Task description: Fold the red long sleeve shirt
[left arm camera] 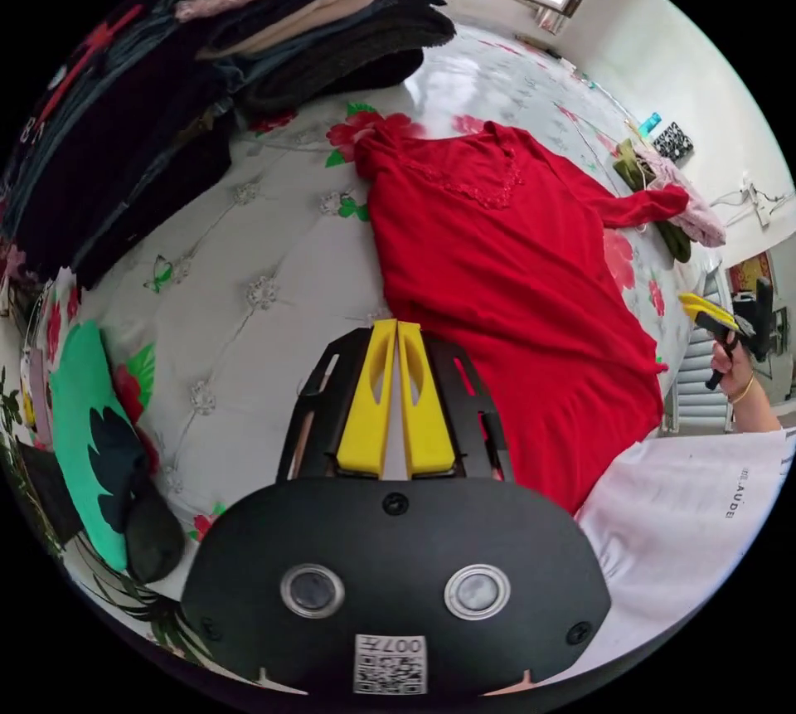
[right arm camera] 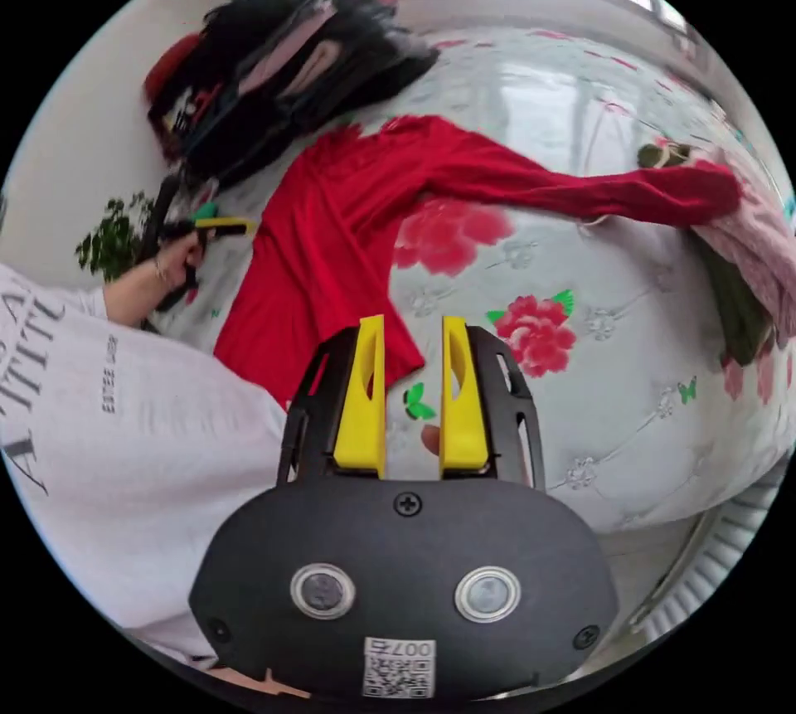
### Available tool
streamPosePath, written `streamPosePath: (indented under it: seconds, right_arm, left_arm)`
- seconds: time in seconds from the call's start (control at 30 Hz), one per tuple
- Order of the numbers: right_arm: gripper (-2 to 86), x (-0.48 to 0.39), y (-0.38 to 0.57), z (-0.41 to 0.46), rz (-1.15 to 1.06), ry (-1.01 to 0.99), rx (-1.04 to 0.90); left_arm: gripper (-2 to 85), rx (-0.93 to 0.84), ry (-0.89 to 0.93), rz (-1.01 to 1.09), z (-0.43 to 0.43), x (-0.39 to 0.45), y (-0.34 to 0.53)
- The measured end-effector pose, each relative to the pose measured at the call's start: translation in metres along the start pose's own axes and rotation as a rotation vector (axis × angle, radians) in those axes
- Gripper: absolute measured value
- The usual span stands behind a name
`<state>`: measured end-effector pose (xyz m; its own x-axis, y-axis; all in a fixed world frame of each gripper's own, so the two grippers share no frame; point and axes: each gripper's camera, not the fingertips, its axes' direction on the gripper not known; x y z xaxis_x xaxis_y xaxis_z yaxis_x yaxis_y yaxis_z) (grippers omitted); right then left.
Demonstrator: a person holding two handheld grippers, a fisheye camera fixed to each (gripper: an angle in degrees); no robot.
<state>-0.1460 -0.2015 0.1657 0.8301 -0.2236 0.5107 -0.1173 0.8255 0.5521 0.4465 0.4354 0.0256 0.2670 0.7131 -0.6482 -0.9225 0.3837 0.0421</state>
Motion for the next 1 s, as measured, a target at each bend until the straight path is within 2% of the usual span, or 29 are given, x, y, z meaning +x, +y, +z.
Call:
streamPosePath:
  seconds: [0.13, 0.33, 0.47, 0.5, 0.57, 0.7, 0.83, 1.0]
  right_arm:
    - [8.0, 0.108, -0.033, -0.057, 0.397, -0.013, 0.331]
    - [6.5, 0.2, -0.059, -0.063, 0.738, -0.018, 0.449]
    - [2.4, 0.213, -0.052, -0.061, 0.877, -0.109, 0.491]
    - [1.6, 0.202, -0.05, -0.07, 0.812, -0.164, 0.579]
    - [0.8, 0.174, -0.06, -0.084, 0.655, -0.186, 0.614]
    - [0.5, 0.049, -0.092, -0.119, 0.046, -0.276, 0.611]
    - [1.2, -0.111, -0.075, -0.112, -0.535, -0.359, 0.46]
    - [2.8, -0.241, 0.007, -0.036, -0.848, -0.434, 0.215]
  left_arm:
    - [-1.0, 0.064, 0.06, -0.115, -0.016, -0.016, 0.016]
    - [-1.0, 0.008, 0.092, -0.221, -0.008, -0.03, 0.036]
    - [-1.0, -0.01, 0.112, -0.251, -0.006, -0.033, 0.042]
    - [-1.0, -0.008, 0.116, -0.246, -0.006, -0.032, 0.041]
    - [-1.0, 0.022, 0.14, -0.206, -0.013, -0.027, 0.036]
    - [-1.0, 0.084, 0.195, -0.149, -0.023, -0.02, 0.027]
    - [-0.9, 0.181, 0.228, -0.106, -0.039, -0.019, 0.023]
    - [-0.7, 0.258, 0.203, -0.087, -0.061, -0.031, 0.044]
